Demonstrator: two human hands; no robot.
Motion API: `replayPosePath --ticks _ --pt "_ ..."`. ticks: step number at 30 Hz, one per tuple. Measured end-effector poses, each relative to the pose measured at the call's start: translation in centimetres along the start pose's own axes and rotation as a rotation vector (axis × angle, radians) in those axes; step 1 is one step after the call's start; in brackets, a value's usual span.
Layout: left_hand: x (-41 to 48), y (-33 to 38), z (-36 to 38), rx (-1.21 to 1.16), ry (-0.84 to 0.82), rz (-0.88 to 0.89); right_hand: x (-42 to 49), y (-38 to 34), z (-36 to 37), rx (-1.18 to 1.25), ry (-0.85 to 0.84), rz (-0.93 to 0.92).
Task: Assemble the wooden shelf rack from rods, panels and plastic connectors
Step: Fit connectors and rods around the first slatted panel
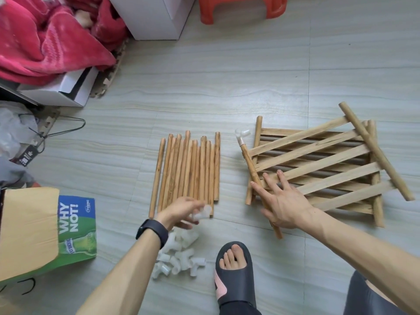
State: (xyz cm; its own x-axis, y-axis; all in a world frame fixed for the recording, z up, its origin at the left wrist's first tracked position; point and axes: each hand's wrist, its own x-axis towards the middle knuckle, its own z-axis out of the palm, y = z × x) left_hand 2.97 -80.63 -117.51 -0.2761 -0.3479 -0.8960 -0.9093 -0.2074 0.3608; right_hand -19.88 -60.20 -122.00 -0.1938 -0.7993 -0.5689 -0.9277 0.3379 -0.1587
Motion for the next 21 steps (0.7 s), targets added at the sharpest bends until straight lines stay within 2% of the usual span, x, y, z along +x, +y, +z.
replayPosePath --ticks 2,3,5,7,9,11,14,17,21 --pt "-0.8 2.4 -0.4 -0.431 -0.110 0.051 0.0 0.1 -0.3 0.033 -0.028 -0.002" --pt "-1.1 3.5 -0.2 -0.569 -0.140 0.069 0.0 0.2 -0.7 0.078 -0.037 -0.009" --pt "-1.1 5.7 0.9 -0.694 -0.164 0.088 -0.1 0.6 -1.9 0.259 0.021 -0.028" --pt "-0.8 7.8 2.5 -0.740 -0.178 0.100 -0.5 1.2 -3.6 0.556 0.247 -0.021" --pt "-0.4 9.9 4.2 -0.744 -0.171 0.106 -1.3 1.7 -5.4 0.907 0.448 0.067" --pt "0.0 11.9 6.0 -0.667 -0.123 0.142 -1.9 2.3 -6.7 1.214 0.500 0.118" --pt "0.6 14.5 9.0 -0.477 -0.009 0.265 -2.4 3.4 -7.5 1.530 0.502 0.100" --pt "0.9 16.6 11.2 -0.459 0.023 0.388 -2.7 4.8 -7.0 1.622 0.465 0.183" --pt "1.3 18.9 13.9 -0.360 -0.001 0.439 -3.2 7.4 -5.9 1.682 0.538 0.259"
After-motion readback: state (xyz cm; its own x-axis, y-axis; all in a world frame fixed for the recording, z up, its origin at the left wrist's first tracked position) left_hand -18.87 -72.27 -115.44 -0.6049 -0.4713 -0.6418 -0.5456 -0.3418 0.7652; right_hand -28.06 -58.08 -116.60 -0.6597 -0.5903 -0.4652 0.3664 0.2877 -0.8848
